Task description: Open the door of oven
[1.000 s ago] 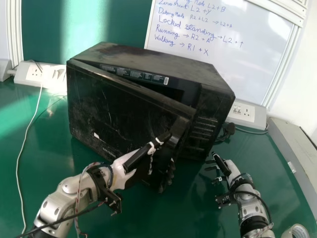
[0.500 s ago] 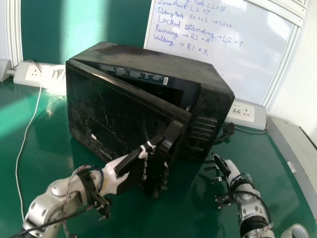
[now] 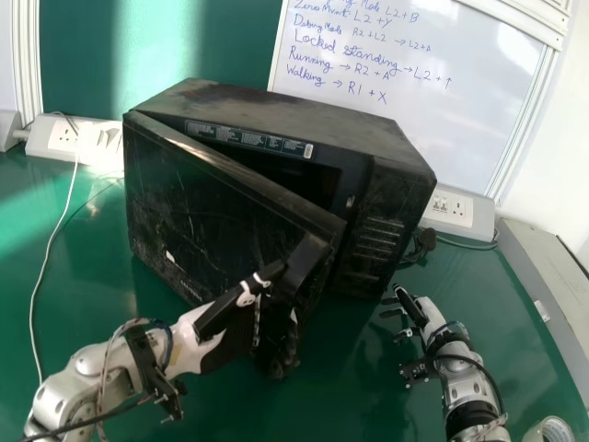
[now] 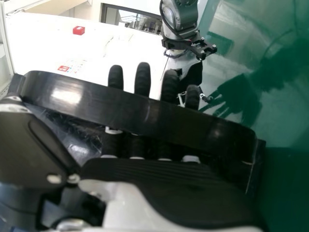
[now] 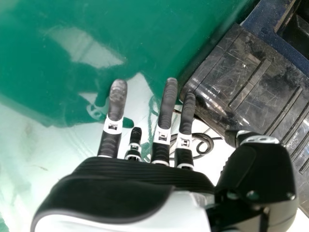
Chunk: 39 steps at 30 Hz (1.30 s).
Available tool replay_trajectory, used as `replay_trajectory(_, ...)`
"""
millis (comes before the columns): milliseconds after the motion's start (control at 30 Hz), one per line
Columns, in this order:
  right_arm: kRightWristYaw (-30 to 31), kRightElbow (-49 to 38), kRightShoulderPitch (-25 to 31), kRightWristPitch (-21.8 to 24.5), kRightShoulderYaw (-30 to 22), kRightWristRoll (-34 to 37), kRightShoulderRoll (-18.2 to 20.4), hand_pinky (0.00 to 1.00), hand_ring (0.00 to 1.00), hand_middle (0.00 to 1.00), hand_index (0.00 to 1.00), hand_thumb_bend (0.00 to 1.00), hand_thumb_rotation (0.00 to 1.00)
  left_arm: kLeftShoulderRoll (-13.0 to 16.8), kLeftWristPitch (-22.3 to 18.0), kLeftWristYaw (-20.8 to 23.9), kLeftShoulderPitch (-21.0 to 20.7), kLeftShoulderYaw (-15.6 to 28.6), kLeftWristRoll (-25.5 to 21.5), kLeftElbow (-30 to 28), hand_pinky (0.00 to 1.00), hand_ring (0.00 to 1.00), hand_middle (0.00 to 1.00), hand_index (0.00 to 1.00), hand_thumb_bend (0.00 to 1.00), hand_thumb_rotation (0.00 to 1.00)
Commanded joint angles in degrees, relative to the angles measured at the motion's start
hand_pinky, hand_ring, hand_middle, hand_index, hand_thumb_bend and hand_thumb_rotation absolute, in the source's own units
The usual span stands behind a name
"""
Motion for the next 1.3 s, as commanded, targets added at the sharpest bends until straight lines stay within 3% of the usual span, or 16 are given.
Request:
replay_trajectory(0, 0.10, 1.19, 0.85, 1.36, -0.13, 0.16, 0.44, 0.28, 0.38, 0.52, 0.63, 0.57, 1.00, -0.05, -2.31, -0.32, 0.36, 1.57, -2.10, -1.84, 0.00, 0.04, 0.08, 0.09, 0.81, 0.93)
replay_trajectory(300, 0.59, 1.22, 0.74, 1.06, 0.07, -0.01, 0.14, 0.28, 0.38, 0.53, 0.64, 0.55, 1.00, 0.92, 1.86, 2.16, 0.88, 6.18, -7.27, -5.64, 0.00, 0.03, 0.07, 0.09, 0.80, 0.94)
replay_trajectory(633, 0.15, 1.23, 0.65, 1.34, 0.20, -0.20, 0.08, 0.28, 0.38, 0.52, 0.64, 0.55, 1.00, 5.05, 6.36, -0.08, 1.70, 6.94, -11.24, -7.39, 0.00, 0.02, 0.07, 0.09, 0.83, 0.90)
replay_trajectory(833, -0.44, 1.24, 0.63, 1.48, 0.49, -0.59, 0.05, 0.27, 0.37, 0.51, 0.62, 0.56, 1.00, 5.09, 4.27, 1.01, 3.54, 7.96, -11.42, -10.94, 0.00, 0.01, 0.06, 0.08, 0.85, 0.91)
replay_trajectory(1167, 0.16, 1.19, 0.67, 1.20, 0.03, -0.10, -0.07, 0.27, 0.37, 0.52, 0.64, 0.57, 1.00, 6.24, 4.96, 3.36, 7.08, 9.40, -11.95, -16.91, 0.00, 0.01, 0.06, 0.07, 0.86, 0.91)
replay_trajectory(1267, 0.23, 1.22, 0.62, 1.37, -0.19, 0.17, -0.01, 0.27, 0.37, 0.53, 0.63, 0.57, 1.00, 8.29, 6.41, 1.00, 7.34, 10.56, -14.84, -17.03, 0.00, 0.00, 0.05, 0.07, 0.88, 0.90)
